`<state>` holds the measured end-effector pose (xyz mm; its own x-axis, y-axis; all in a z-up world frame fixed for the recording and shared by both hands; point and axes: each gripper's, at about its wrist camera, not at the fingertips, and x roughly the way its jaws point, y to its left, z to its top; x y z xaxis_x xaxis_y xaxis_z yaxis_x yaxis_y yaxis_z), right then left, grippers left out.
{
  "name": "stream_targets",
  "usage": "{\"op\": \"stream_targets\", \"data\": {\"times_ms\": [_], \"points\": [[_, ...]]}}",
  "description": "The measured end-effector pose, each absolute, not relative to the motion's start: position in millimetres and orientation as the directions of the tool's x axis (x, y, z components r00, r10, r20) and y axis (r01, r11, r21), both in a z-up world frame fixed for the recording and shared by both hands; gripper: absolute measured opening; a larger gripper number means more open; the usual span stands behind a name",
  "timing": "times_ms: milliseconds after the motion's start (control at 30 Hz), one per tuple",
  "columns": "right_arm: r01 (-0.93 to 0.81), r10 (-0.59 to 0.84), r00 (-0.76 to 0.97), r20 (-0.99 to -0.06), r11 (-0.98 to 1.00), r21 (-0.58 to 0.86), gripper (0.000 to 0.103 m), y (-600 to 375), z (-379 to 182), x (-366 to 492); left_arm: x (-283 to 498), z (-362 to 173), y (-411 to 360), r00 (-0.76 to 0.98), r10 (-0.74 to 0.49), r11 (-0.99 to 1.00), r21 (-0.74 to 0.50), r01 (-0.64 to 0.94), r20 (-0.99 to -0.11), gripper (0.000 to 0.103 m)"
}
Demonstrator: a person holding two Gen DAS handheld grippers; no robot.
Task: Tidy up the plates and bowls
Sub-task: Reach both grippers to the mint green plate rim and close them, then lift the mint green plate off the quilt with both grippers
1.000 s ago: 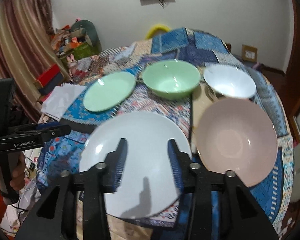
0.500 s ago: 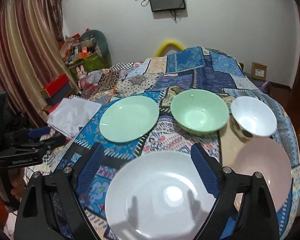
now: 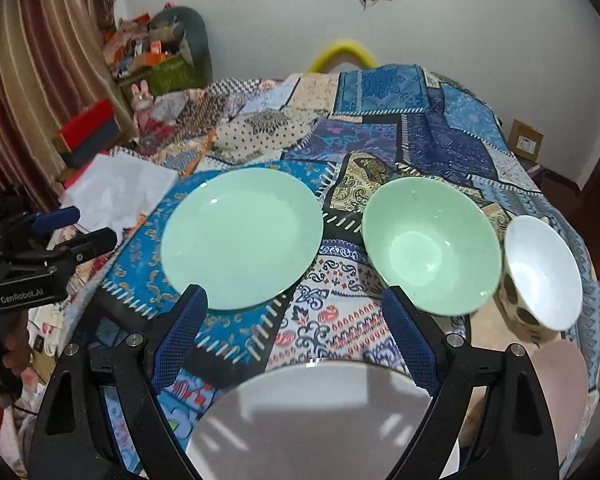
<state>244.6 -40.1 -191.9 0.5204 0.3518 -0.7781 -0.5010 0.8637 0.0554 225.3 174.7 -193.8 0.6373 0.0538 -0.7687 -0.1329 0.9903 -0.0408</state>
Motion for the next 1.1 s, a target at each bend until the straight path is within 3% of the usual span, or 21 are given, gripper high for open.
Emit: {"op": "stream_targets", "data": {"times_ms": [400,533,700,800,933,1000,1100], "points": [[-0.519,0.309,0.414,-0.857,0.853,0.057,0.085,-11.7,-224.3,285.7,277.8,-242.3,205.3,0.583,0.030,0.993,-0.044,-0.113,-0.812,0.087],[-0.508,0.283,0.379,-0.881,0.859,0.057,0.078,-6.8,-236.3,296.6,292.1,-255.4,210.3,0.569,0.004,0.994,-0.058,-0.091,-0.822,0.086],[-0.475,0.297,0.318,-0.900,0.872,0.121,0.060,-10.7,-245.3,308.8,307.7,-266.4,211.6,0.540,-0.030,0.995,-0.076,-0.063,-0.841,0.063],[-0.492,0.286,0.330,-0.900,0.866,0.095,0.056,-5.9,-245.9,308.5,314.2,-272.3,211.9,0.527,-0.046,0.995,-0.087,-0.053,-0.849,0.052],[-0.477,0.269,0.335,-0.903,0.875,0.083,0.051,-3.7,-246.9,312.4,318.7,-275.2,211.4,0.527,-0.054,0.995,-0.091,-0.045,-0.848,0.048],[-0.475,0.308,0.301,-0.903,0.869,0.138,0.037,-5.5,-246.9,314.0,320.6,-275.6,211.1,0.527,-0.059,0.995,-0.093,-0.038,-0.848,0.044],[-0.454,0.325,0.272,-0.906,0.873,0.177,0.033,-9.5,-251.7,315.3,323.6,-276.5,211.5,0.523,-0.063,0.995,-0.093,-0.031,-0.850,0.040]]}}
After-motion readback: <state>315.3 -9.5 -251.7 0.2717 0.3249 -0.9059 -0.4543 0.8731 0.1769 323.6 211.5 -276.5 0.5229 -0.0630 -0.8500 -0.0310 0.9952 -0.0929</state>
